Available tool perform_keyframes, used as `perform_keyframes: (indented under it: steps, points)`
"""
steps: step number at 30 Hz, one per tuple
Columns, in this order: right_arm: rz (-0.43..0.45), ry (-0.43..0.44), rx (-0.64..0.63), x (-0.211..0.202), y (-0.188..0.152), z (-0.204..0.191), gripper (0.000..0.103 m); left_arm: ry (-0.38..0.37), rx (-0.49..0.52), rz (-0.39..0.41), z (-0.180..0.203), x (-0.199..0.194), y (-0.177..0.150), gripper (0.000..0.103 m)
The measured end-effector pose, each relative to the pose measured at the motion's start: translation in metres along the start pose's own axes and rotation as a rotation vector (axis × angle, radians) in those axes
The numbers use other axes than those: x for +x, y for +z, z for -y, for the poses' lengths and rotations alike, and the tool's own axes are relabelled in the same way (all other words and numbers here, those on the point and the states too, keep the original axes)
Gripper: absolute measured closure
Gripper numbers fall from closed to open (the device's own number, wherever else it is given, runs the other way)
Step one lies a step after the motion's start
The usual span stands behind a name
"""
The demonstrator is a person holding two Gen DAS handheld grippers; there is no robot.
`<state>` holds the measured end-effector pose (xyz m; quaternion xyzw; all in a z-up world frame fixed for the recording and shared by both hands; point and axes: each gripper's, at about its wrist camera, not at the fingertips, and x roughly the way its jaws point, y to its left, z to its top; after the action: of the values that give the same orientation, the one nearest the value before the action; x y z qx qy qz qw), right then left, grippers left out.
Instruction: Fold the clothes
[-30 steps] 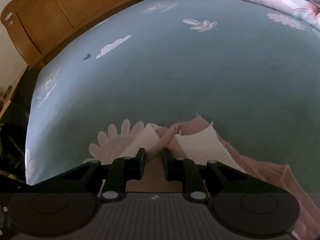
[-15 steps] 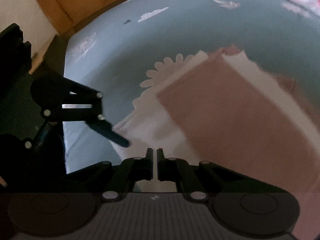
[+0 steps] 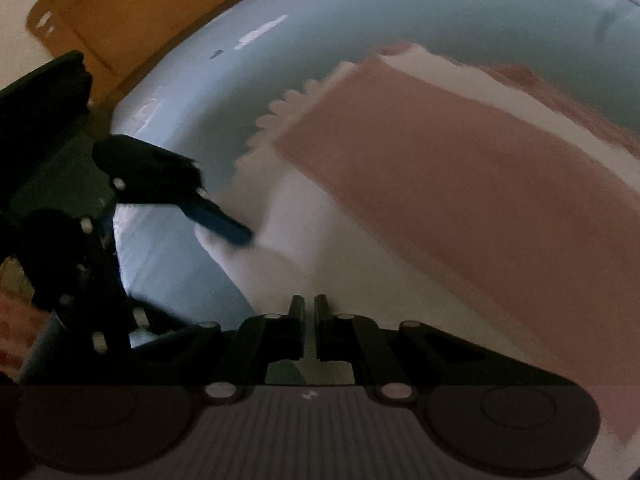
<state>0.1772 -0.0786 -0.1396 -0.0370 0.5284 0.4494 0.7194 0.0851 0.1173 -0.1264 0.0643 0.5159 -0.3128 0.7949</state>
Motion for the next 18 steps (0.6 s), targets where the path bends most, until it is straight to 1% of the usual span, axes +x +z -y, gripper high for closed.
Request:
perform_keyframes:
  steps: [1, 7, 11, 12, 14, 15, 16, 18]
  points:
    - [0.008, 0.001, 0.028, -0.006, -0.007, 0.006, 0.1, -0.001, -0.005, 0.002, -0.001, 0.0, 0.0, 0.026]
    - [0.048, -0.055, 0.13, -0.039, -0.045, 0.025, 0.1, 0.014, 0.004, -0.018, 0.002, 0.002, 0.004, 0.026]
    - [0.087, -0.063, 0.202, -0.054, -0.065, 0.033, 0.1, 0.042, -0.032, -0.046, 0.007, 0.0, 0.013, 0.026]
    - [0.1, -0.074, 0.206, -0.059, -0.067, 0.031, 0.096, 0.053, -0.038, -0.049, 0.01, -0.001, 0.017, 0.026]
    - [0.155, -0.091, 0.205, -0.08, -0.072, 0.025, 0.093, 0.06, -0.017, -0.033, 0.021, -0.007, 0.026, 0.026]
    - [0.186, -0.11, 0.212, -0.09, -0.077, 0.025, 0.088, 0.053, 0.001, -0.023, 0.027, -0.009, 0.031, 0.026]
    - [0.215, -0.133, 0.221, -0.101, -0.081, 0.024, 0.087, 0.046, 0.021, -0.015, 0.035, -0.01, 0.037, 0.026]
    - [0.246, -0.173, 0.259, -0.113, -0.093, 0.029, 0.086, 0.042, 0.067, -0.014, 0.049, -0.004, 0.048, 0.025]
